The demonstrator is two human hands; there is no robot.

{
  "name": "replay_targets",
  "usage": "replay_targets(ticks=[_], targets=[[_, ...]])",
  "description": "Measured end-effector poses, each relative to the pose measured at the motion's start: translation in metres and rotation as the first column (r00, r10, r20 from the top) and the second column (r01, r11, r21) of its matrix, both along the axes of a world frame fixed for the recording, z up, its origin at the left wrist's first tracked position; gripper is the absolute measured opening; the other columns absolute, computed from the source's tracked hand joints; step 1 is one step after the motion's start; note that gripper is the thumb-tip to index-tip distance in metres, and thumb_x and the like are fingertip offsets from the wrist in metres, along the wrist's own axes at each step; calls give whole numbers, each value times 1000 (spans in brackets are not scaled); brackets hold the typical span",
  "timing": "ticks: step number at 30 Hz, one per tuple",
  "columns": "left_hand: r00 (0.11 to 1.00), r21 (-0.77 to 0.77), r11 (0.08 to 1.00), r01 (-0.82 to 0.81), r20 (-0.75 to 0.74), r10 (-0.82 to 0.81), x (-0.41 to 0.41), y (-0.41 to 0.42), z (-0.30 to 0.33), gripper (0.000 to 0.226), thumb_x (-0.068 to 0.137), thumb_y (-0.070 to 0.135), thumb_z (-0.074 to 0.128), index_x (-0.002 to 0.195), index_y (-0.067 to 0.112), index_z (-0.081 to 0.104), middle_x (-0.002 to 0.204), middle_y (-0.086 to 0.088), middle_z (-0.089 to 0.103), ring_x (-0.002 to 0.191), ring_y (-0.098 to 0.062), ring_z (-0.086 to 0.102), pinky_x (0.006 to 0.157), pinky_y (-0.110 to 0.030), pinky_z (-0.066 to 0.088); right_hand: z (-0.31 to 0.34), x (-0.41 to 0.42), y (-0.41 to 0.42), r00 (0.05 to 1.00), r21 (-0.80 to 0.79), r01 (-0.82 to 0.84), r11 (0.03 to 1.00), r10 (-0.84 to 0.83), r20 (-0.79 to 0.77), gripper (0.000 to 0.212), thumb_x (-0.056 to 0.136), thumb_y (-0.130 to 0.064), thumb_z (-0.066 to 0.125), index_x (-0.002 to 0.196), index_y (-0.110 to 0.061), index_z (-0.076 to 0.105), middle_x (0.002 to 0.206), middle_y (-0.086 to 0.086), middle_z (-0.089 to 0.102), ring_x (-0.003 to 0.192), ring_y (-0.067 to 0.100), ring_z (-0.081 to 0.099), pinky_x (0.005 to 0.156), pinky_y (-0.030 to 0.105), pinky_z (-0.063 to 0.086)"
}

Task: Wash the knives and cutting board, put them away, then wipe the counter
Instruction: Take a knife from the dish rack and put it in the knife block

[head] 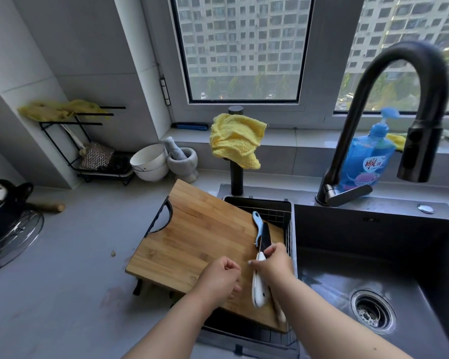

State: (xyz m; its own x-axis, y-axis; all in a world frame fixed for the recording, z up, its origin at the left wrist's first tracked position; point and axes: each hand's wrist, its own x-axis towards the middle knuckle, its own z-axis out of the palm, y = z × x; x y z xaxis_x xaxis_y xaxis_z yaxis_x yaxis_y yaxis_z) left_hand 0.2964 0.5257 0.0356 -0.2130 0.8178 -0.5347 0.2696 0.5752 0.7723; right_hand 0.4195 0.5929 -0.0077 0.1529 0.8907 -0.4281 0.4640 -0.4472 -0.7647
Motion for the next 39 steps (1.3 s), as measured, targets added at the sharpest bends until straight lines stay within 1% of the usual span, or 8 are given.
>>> replay_targets(ticks=[5, 12, 17, 19, 23, 30, 34, 39], targets=[[901, -96, 990, 98, 432, -47, 1, -9, 31, 25, 97, 27, 51, 99, 5, 62, 79, -12, 67, 63, -21, 64, 55, -27, 53, 30, -15, 9, 989, 63, 36, 997, -26, -145, 41, 70, -25, 82, 80, -24, 43, 98, 5, 56, 86, 22, 59, 73, 34, 50], [775, -80, 990, -120, 615, 143, -22, -11, 62, 24, 92, 22, 57, 85, 0, 65, 67, -12, 65, 49, -12, 57, 49, -24, 52, 61, -34, 16, 972, 186, -151, 971, 180, -150, 10, 89, -29, 59, 82, -23, 61, 87, 5, 68, 77, 21, 65, 75, 40, 58], [737, -120, 974, -191, 638, 223, -47, -13, 95, 28, 90, 26, 60, 80, 1, 66, 61, -8, 59, 43, -8, 51, 40, -17, 45, 75, -33, 2, 737, 504, -656, 562, 619, 271, 41, 78, -3, 60, 108, -30, 60, 109, -9, 51, 87, 9, 56, 71, 17, 47], [752, -110, 975, -195, 621, 221, -53, -14, 104, 34, 92, 31, 57, 84, 0, 67, 60, -7, 59, 43, -9, 50, 39, -17, 45, 85, -40, -1, 664, 533, -737, 417, 596, 451, 35, 78, -14, 68, 109, -30, 62, 112, -10, 53, 93, 15, 59, 74, 28, 50], [810, -71, 964, -258, 527, 256, -85, -18, 118, 60, 98, 48, 32, 99, -1, 67, 61, -9, 63, 43, -13, 53, 40, -19, 44, 132, -60, -1, 594, 489, -804, 338, 482, 644, 30, 83, -31, 68, 111, -24, 58, 107, -6, 57, 101, 17, 53, 71, 27, 36], [739, 31, 810, -586, 429, 518, -167, -54, 125, 46, 99, 40, 34, 90, 5, 61, 61, -7, 63, 48, -15, 51, 42, -18, 42, 210, -121, -11, 748, 615, -655, 440, 497, 440, 31, 81, -35, 71, 100, -13, 60, 89, 5, 65, 81, 25, 60, 73, 39, 51], [676, 122, 687, -717, 361, 642, -212, -86, 120, 38, 99, 34, 38, 81, 8, 60, 65, -6, 61, 49, -15, 52, 46, -21, 44, 235, -176, -26, 713, 677, -601, 424, 667, 215, 32, 75, -43, 71, 96, -20, 63, 85, 0, 70, 82, 22, 66, 80, 49, 53], [573, 190, 541, -820, 295, 765, -270, -139, 119, 33, 97, 27, 40, 83, 7, 62, 69, -6, 61, 56, -17, 54, 52, -26, 45, 255, -256, -63, 596, 697, -535, 478, 798, -89, 19, 80, -16, 73, 96, -12, 65, 90, 11, 71, 84, 28, 71, 74, 49, 59]])
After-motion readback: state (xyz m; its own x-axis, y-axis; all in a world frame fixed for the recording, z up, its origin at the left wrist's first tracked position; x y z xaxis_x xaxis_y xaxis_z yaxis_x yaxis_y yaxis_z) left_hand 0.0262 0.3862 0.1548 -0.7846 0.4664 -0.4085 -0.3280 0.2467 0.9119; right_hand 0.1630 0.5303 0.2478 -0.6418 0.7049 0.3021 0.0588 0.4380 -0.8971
